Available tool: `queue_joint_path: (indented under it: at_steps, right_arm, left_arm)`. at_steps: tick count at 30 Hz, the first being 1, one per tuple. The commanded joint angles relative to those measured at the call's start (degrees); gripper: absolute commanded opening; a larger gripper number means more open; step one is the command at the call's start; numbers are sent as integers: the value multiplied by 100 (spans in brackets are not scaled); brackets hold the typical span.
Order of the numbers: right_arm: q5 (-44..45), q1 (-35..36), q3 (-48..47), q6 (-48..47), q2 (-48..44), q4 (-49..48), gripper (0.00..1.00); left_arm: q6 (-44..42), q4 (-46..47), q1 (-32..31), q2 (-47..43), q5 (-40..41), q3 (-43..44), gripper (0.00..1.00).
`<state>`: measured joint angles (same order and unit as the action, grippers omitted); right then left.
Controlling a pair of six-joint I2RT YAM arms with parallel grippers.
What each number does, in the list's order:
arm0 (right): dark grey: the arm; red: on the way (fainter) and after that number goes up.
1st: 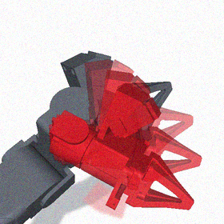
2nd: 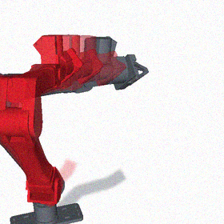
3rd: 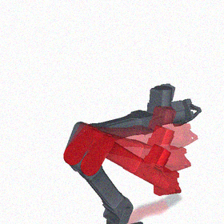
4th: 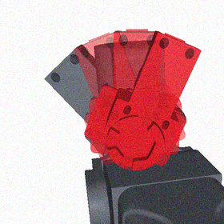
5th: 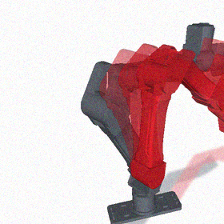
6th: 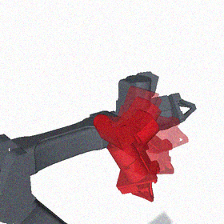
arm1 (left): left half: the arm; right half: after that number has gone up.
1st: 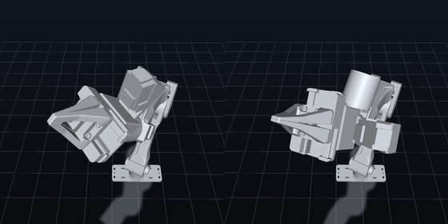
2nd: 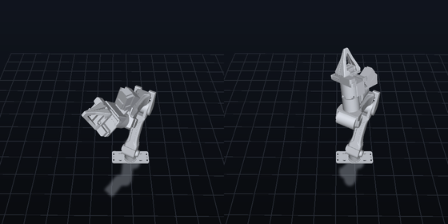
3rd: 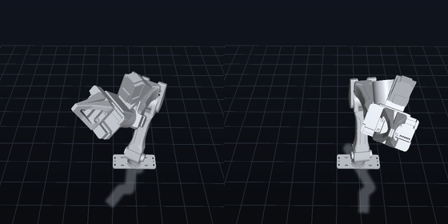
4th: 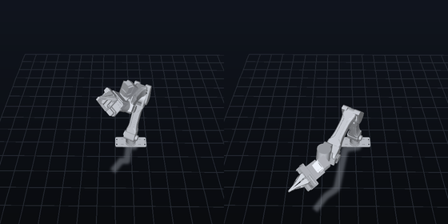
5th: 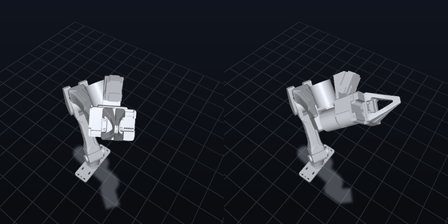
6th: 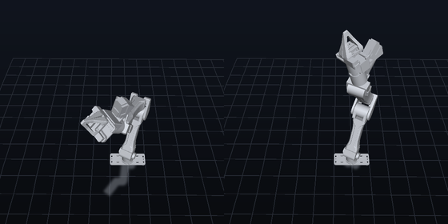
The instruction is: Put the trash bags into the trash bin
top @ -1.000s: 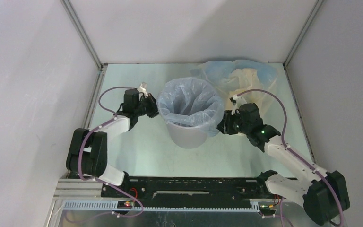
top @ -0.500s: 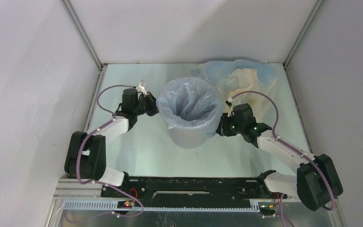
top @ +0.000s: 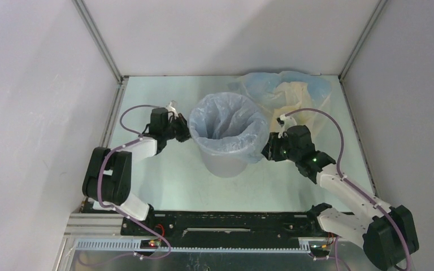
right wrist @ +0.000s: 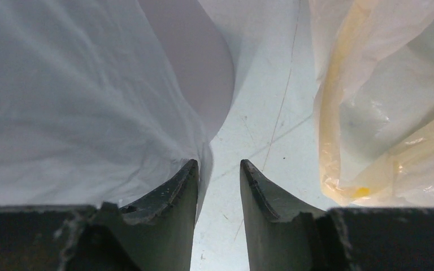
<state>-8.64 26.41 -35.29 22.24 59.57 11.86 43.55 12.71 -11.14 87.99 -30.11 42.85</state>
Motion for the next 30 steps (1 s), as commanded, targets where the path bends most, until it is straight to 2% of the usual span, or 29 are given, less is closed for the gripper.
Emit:
queue_joint_path:
  at_steps: [1,14,22,30]
  right_arm:
    - [102,18,49,-116,-130,-80,36]
    - [-55,-172,51,-107,1016,-325,35]
    - [-205,-224,48,-156,463,-179,37]
    - [-217,-519,51,-304,-56,174,51]
  left_arm:
    - [-230,-15,-11,237,156,136,0]
    - [-427,-321,-11,-354,284,-22,0]
    - [-541,-508,5,-151,342,122,0]
    - [-567,-586,85,-19,453,57,4]
